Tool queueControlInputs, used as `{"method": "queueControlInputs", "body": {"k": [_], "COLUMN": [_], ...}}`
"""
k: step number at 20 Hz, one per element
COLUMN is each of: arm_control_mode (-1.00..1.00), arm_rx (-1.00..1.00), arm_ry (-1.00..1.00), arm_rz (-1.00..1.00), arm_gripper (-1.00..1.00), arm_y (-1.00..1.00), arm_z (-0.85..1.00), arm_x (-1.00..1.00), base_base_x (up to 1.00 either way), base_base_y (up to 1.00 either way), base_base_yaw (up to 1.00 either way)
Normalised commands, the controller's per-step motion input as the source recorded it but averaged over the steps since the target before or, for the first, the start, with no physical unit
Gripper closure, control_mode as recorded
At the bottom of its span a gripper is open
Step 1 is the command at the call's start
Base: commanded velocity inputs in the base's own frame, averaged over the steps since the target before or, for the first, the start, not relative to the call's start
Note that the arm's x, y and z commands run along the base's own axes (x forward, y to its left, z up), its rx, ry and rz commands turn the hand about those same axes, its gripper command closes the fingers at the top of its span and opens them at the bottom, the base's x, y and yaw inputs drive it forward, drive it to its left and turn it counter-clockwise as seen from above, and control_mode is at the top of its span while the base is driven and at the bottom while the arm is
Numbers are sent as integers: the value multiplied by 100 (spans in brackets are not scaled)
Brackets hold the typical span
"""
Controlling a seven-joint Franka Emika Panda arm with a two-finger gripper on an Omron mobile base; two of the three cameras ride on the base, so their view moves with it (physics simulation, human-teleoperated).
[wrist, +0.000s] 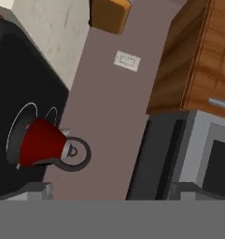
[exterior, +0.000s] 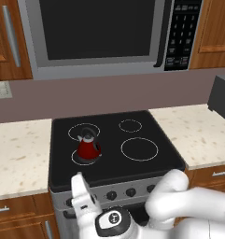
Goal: The kettle is done boiling. Turn off the stove, then wait for 300 timesteps before moving the kettle to the dining table.
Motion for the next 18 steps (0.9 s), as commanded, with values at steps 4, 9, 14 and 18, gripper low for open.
{"method": "queueControlInputs", "body": {"k": [4, 9, 14, 18], "arm_control_mode": [-100, -100, -100, -100], "arm_rx": [22, 26, 30, 29], "arm_ry": [0, 0, 4, 6], "arm_rz": [0, 0, 0, 0], "arm_gripper": [-100, -100, -100, -100], "arm_y": [-26, -32, -33, -29], "arm_z": [43, 46, 45, 42], "arm_x": [-2, 0, 0, 0], "base_base_x": [0, 0, 0, 0], "base_base_y": [0, 0, 0, 0], "base_base_yaw": [0, 0, 0, 0]}}
